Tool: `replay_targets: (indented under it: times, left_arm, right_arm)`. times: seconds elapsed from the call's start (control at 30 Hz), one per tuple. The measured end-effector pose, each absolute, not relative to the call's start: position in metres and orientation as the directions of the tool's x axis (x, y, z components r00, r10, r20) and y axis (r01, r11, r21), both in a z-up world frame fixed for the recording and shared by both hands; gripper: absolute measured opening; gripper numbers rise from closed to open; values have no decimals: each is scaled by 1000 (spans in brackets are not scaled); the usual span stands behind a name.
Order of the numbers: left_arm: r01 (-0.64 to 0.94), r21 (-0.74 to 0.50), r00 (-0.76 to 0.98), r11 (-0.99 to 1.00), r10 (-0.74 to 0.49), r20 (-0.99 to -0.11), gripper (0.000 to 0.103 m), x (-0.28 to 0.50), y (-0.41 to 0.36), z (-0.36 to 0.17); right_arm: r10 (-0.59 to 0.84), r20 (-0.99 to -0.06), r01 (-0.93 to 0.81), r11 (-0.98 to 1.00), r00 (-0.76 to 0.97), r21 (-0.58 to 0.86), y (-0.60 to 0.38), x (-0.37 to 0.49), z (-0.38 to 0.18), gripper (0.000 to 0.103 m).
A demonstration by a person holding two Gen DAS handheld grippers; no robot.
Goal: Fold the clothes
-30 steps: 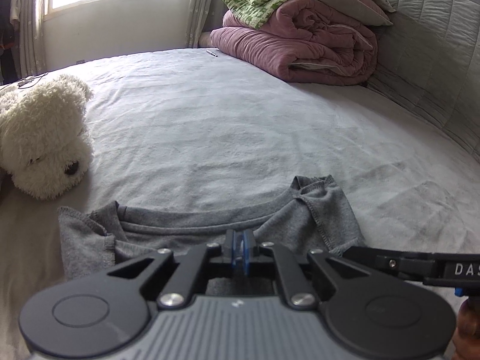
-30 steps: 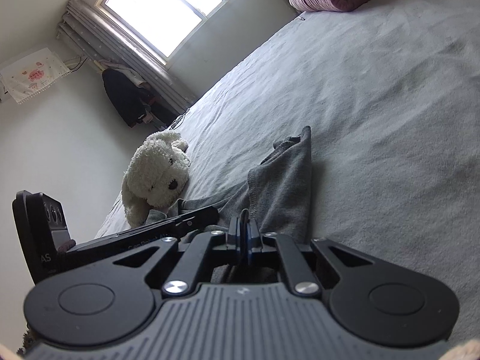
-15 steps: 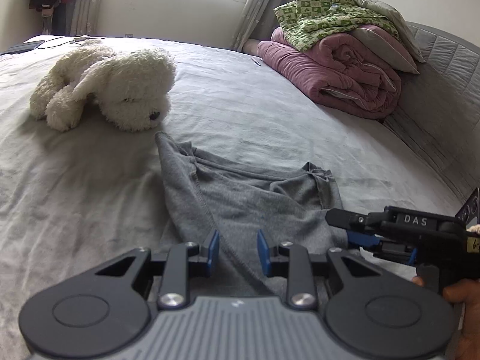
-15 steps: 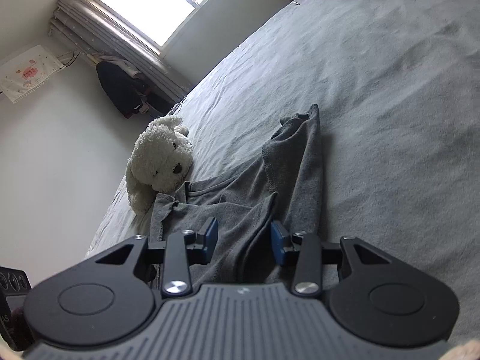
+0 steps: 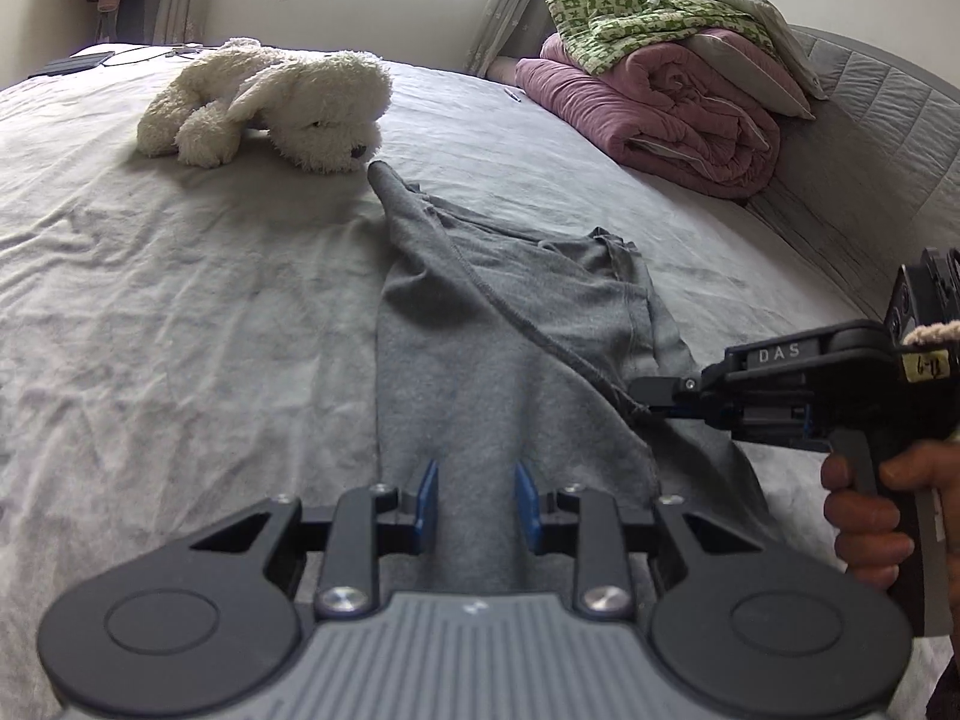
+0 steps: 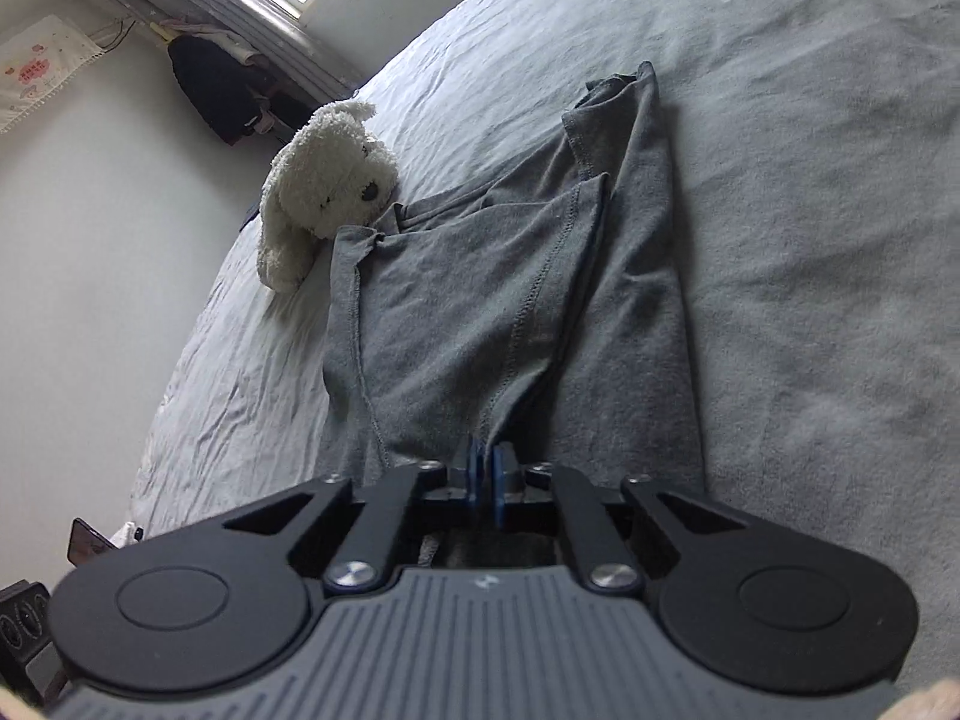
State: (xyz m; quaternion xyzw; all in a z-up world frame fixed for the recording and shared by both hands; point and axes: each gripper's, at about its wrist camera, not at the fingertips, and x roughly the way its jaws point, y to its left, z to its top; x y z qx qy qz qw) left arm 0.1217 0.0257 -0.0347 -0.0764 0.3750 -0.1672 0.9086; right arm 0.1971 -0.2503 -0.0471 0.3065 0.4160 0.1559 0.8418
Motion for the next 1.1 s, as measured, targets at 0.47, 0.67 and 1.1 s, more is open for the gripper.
replay_targets:
  times: [0.47, 0.67, 1.1]
  left_arm:
    - [333, -359, 674, 872, -486, -556, 26, 78, 41, -32]
    - [364, -281, 635, 888, -457, -622, 25, 55, 21, -57]
    - [479, -277, 574, 833, -536, -619, 26, -68, 18, -52]
  right_arm:
    - [423, -646, -21, 846, 636, 534, -232, 145, -26, 40]
    - [374, -689, -72, 902, 621, 425, -199, 91, -35, 40]
    - [334, -702, -133, 936, 629, 326, -180, -42, -39, 40]
